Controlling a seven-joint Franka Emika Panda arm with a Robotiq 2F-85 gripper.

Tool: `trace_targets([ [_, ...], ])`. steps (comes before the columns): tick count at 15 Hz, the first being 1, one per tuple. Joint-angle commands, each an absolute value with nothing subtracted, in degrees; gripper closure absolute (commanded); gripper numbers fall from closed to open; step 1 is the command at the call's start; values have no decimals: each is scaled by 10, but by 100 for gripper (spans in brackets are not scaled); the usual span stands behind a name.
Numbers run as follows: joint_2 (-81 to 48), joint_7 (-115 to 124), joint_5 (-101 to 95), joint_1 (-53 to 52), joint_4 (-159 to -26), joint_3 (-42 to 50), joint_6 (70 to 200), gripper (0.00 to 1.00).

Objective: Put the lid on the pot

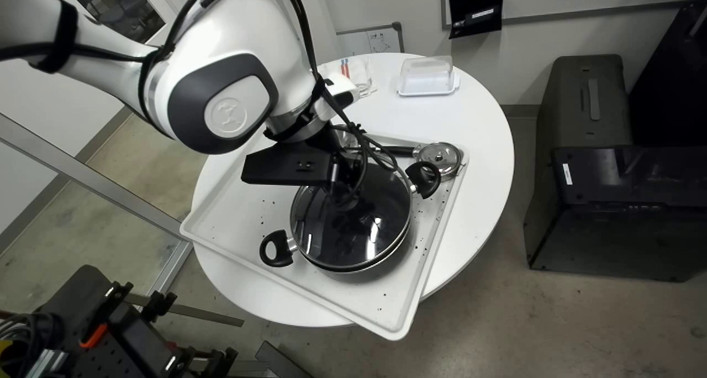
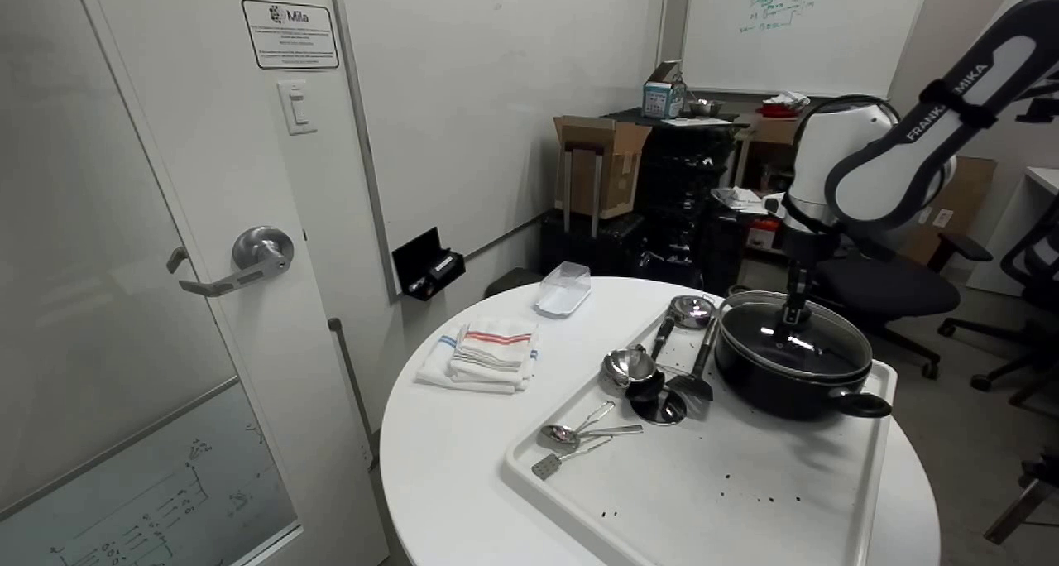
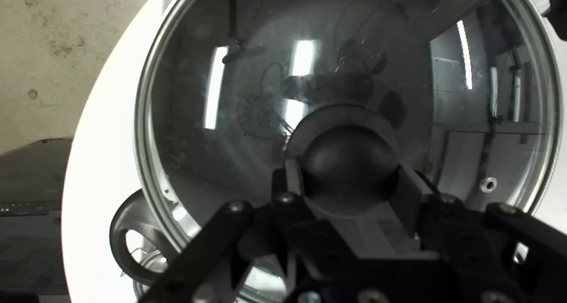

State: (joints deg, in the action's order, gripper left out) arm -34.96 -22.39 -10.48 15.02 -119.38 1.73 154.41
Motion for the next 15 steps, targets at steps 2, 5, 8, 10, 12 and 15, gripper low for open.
trace_targets([
  [2,-350,-244,-95,159,-1184,10,1539,75],
  [5,-350,-245,-97,160,-1187,12,1538,75],
  [8,-352,-245,-97,161,-1189,13,1538,75],
  [10,-354,-247,-96,164,-1190,11,1538,75],
  [12,-355,-247,-95,166,-1191,10,1538,75],
  [15,-356,-248,-97,165,-1192,10,1538,75],
])
